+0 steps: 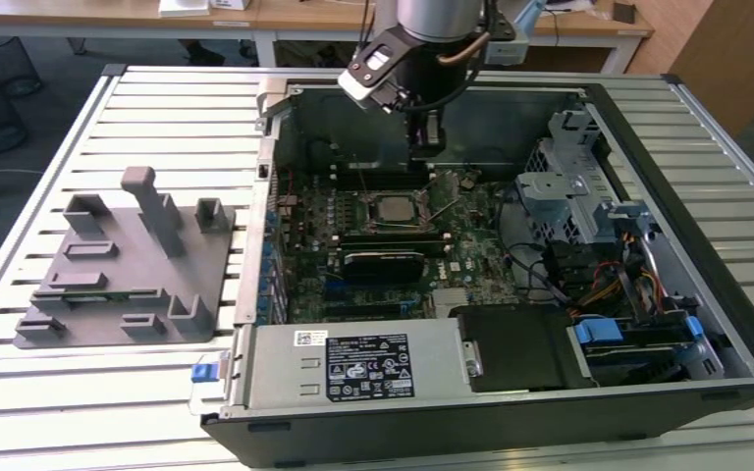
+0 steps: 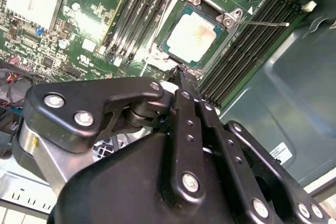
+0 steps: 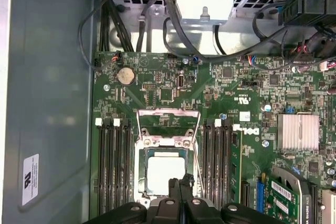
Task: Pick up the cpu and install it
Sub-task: 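Close the cpu cover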
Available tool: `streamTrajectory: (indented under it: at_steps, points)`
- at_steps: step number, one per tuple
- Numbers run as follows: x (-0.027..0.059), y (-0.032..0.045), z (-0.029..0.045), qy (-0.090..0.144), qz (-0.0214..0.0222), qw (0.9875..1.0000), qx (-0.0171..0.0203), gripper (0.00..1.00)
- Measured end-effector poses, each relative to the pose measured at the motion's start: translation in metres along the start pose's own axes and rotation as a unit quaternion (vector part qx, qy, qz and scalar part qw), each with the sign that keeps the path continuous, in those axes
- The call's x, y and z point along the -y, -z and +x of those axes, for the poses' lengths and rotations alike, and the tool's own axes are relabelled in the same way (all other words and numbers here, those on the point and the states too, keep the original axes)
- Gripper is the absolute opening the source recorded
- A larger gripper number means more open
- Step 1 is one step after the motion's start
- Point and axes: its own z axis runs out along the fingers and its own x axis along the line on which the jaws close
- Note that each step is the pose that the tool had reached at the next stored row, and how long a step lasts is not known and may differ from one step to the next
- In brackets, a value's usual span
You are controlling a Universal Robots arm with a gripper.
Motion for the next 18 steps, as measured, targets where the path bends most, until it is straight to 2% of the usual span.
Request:
streamTrajectory:
  at_steps: [3, 10, 12, 14, 16, 18]
  points:
    - [-0.0054, -0.0001, 0.0000, 0.000, 0.0004, 1.0000, 0.0000, 0.12]
    - [-0.0252, -0.0006, -0.0002, 0.000, 0.0050, 1.0000, 0.0000, 0.12]
    - [-0.0297, -0.0010, -0.0002, 0.001, 0.0051, 1.0000, 0.0000, 0.12]
    - [-0.0332, -0.0015, -0.0001, 0.001, 0.0051, 1.0000, -0.0022, 0.12]
    - [-0.0359, -0.0021, -0.0001, 0.001, 0.0050, 1.0000, -0.0072, 0.12]
    - [-0.0380, -0.0033, -0.0001, 0.001, 0.0049, 1.0000, -0.0078, 0.12]
